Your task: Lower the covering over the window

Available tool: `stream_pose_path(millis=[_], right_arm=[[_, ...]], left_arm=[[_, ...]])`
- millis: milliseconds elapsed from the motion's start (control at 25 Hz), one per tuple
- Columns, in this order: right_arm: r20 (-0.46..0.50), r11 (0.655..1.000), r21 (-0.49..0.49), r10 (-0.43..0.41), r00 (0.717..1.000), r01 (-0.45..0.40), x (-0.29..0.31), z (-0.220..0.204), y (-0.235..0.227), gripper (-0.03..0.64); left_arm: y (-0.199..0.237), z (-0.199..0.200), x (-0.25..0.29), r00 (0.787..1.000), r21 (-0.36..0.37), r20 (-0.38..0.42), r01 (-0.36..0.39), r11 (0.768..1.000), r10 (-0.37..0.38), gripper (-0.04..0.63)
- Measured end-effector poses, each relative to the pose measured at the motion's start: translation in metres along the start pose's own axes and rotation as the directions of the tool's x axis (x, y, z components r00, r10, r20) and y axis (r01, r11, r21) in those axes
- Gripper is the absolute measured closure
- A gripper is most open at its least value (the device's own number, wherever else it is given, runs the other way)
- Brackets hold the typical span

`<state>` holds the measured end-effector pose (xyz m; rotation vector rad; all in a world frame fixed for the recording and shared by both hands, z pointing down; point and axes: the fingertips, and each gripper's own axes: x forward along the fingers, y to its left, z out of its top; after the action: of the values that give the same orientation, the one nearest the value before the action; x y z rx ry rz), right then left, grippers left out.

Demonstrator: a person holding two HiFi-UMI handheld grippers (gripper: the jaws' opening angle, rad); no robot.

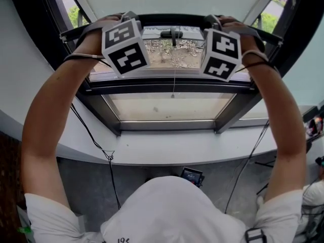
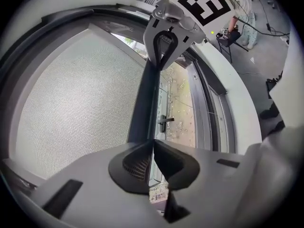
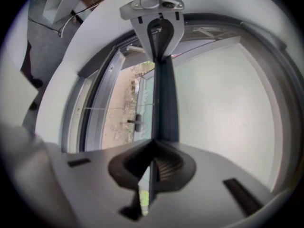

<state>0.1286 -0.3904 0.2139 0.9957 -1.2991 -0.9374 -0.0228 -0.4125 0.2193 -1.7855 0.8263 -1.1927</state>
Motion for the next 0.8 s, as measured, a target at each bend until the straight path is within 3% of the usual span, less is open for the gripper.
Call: stream_pose_path(millis=[560,800], right_arm=[[-0.003,1.000,-0.003,0.018,1.000,-0.018,0.007,0.001,0.015,0.586],[-0.008,0.997,-0.019,0.076,0.997,-0.077,0.016,0.002,0.046,0.586]], left_arm=[[-0.013,-0.005,0.007,1.000,-0.015,-0.002,0.028,0.999,-0.029,0.557],[-0.042,-0.012,0.020,0.996,-0.010,-0.023,0.085,0.996,-0.085,0.557]])
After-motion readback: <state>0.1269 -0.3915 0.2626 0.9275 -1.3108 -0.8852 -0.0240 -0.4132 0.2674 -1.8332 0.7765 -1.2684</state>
